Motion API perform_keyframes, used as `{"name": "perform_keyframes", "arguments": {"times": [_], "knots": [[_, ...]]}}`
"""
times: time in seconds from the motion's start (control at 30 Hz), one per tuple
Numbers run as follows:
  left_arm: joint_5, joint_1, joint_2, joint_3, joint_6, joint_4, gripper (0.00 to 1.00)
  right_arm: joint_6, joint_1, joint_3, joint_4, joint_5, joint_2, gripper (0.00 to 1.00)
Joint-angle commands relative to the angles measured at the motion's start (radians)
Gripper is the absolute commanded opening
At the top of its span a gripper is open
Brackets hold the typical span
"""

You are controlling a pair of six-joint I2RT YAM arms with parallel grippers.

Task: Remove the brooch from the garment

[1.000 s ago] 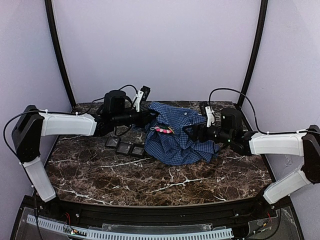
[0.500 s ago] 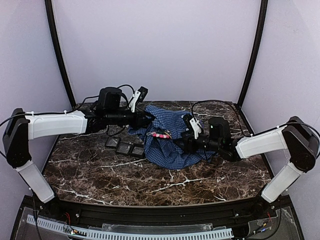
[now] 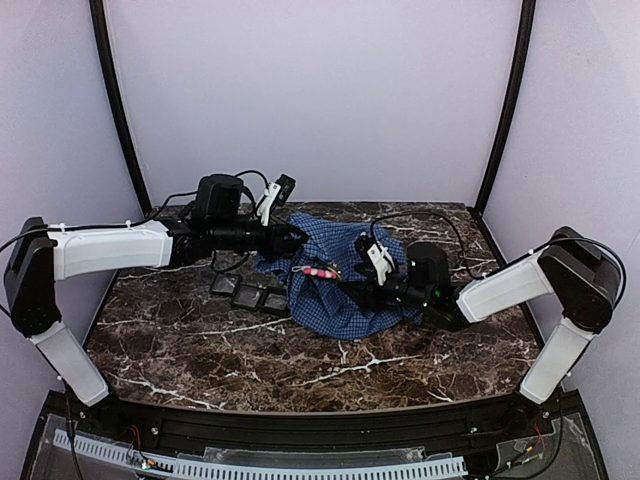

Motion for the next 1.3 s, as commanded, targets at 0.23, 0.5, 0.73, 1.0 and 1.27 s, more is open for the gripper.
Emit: {"name": "perform_keyframes", "arguments": {"times": [0.23, 0.5, 0.73, 1.0, 1.27], "knots": [[-0.023, 0.000, -0.043, -0.011, 0.000, 0.018, 0.01, -0.077, 0.039, 0.008, 0.172, 0.097, 0.080, 0.58], [-0.041, 0.000, -0.058, -0.010, 0.005, -0.001, 0.01, -0.103, 0.066, 0.038, 0.233, 0.159, 0.138, 0.50], [-0.074, 0.002, -0.067, -0.039, 0.006, -0.004, 0.01, -0.100, 0.068, 0.044, 0.268, 0.183, 0.136, 0.13], [-0.177, 0.066, -0.135, -0.197, -0.007, 0.057, 0.05, -0.103, 0.058, 0.078, 0.038, 0.127, 0.008, 0.00], [-0.448, 0.070, -0.183, -0.280, 0.142, 0.058, 0.72, -0.049, 0.058, 0.272, -0.436, 0.034, -0.055, 0.00]]}}
